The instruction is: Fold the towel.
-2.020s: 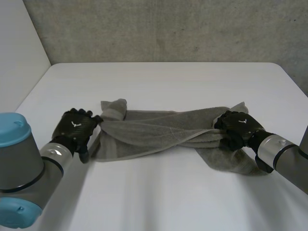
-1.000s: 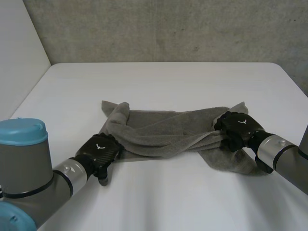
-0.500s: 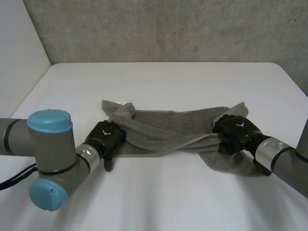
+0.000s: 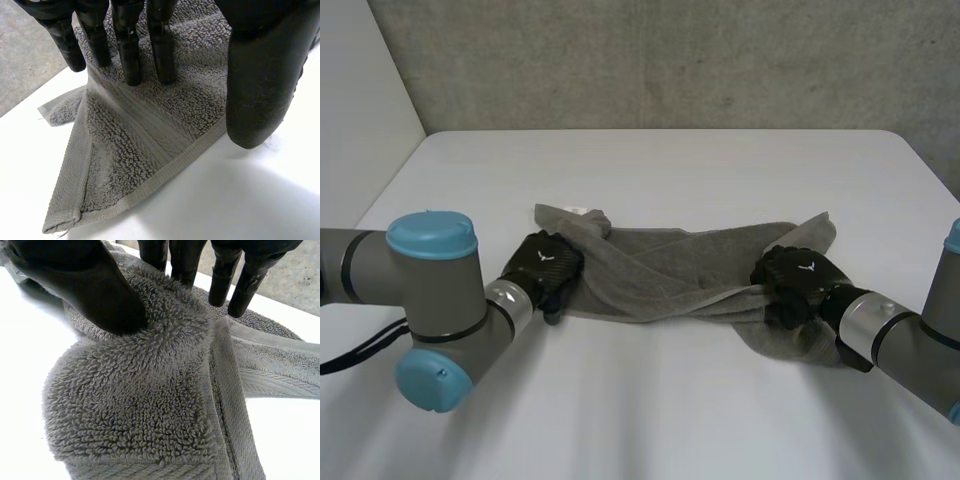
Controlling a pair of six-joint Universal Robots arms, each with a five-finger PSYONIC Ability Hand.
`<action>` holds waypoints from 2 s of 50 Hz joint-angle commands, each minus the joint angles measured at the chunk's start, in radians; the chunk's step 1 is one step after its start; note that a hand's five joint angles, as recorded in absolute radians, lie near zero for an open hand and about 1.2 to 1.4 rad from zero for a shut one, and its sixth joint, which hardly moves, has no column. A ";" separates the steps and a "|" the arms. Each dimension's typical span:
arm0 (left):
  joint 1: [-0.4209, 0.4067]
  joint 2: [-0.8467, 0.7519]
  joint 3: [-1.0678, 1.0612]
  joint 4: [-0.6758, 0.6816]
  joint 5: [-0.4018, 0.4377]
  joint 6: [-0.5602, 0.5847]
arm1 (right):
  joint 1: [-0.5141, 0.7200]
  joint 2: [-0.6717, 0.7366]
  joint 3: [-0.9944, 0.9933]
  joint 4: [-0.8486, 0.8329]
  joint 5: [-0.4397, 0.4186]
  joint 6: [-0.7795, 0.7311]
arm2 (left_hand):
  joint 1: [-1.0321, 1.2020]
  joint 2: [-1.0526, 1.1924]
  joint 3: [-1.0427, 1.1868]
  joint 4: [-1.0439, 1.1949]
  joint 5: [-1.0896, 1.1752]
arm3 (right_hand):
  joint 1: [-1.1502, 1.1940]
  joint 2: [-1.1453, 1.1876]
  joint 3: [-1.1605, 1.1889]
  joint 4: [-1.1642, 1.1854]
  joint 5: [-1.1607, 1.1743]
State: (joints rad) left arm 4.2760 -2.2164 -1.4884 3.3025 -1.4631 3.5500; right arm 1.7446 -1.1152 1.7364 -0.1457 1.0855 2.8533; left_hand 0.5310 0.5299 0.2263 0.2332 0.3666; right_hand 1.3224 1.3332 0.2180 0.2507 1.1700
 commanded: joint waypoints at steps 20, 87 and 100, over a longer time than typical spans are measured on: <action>-0.024 -0.088 0.086 -0.004 -0.020 0.004 | 0.009 0.005 0.000 0.000 -0.001 0.000 | 0.491 0.492 -0.052 -0.059 0.481 | 0.074 0.063 -0.043 -0.076 0.052; 0.166 0.498 -0.354 0.022 0.093 -0.091 | -0.160 -0.127 0.057 0.466 -0.176 -0.344 | 0.865 0.866 -0.052 -0.059 0.855 | -0.489 -0.500 -0.043 -0.076 -0.511; 0.183 0.508 -0.369 0.019 0.093 -0.092 | -0.218 -0.118 0.064 0.456 -0.170 -0.361 | 0.865 0.866 -0.052 -0.059 0.855 | -0.195 -0.206 -0.043 -0.076 -0.217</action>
State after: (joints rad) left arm 4.4544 -1.7128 -1.8460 3.3236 -1.3699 3.4588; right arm 1.5413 -1.2304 1.7980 0.3099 0.9101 2.4934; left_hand 1.3062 1.3478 0.2263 0.2332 1.1515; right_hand 0.9521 0.9529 0.2180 0.2507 0.7832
